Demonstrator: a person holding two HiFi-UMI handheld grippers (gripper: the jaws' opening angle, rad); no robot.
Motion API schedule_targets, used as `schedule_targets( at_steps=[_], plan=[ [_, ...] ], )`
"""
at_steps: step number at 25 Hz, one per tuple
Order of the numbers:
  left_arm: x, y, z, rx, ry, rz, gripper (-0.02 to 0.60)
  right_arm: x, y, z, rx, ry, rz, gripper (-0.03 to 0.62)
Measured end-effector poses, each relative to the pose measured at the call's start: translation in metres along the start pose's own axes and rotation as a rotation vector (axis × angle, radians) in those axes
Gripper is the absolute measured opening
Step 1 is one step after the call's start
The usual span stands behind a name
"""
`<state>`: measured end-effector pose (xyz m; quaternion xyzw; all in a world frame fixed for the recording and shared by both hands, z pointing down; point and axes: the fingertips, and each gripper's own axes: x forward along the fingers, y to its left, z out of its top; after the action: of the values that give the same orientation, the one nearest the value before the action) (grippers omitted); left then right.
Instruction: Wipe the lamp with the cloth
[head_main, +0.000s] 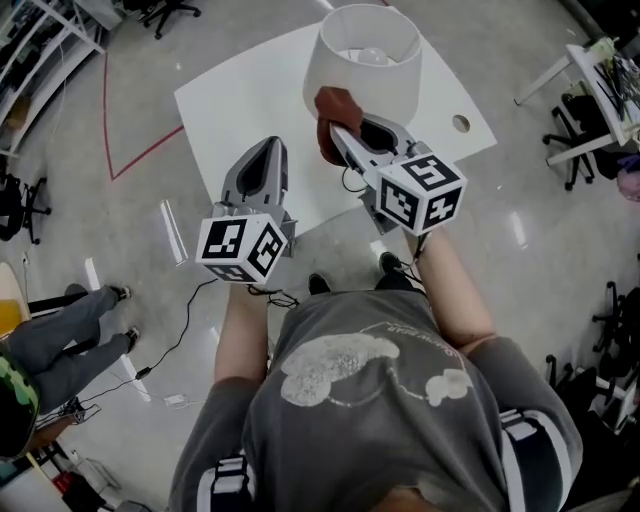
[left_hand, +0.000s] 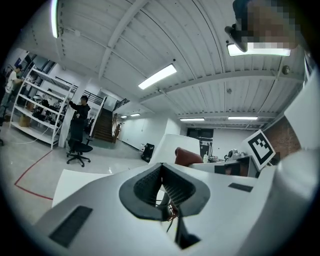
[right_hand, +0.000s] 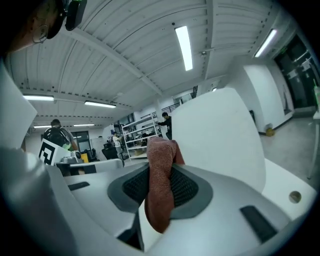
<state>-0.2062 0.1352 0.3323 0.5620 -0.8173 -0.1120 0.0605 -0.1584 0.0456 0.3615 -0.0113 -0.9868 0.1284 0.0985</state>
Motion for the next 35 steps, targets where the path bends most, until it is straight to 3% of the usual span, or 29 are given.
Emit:
schedule_targets(
  at_steps=[10, 16, 35],
  plan=[
    [-0.027, 0.026, -0.015, -0.039, 0.052, -0.060, 0.009, 0.011, 0.000, -0.058, -0.010, 0.121, -0.134, 0.091],
    [-0.032, 0.031, -0.021, -0.051, 0.060, -0.056, 0.009, 0.009, 0.011, -0.069, 0.016, 0.129, -0.127, 0.091],
    [0.003, 0.012, 0.040, 0.044, -0.042, 0.018, 0.008, 0.025, 0.020, 0.036, 0.060, -0.059, 0.024, 0.091]
  ],
)
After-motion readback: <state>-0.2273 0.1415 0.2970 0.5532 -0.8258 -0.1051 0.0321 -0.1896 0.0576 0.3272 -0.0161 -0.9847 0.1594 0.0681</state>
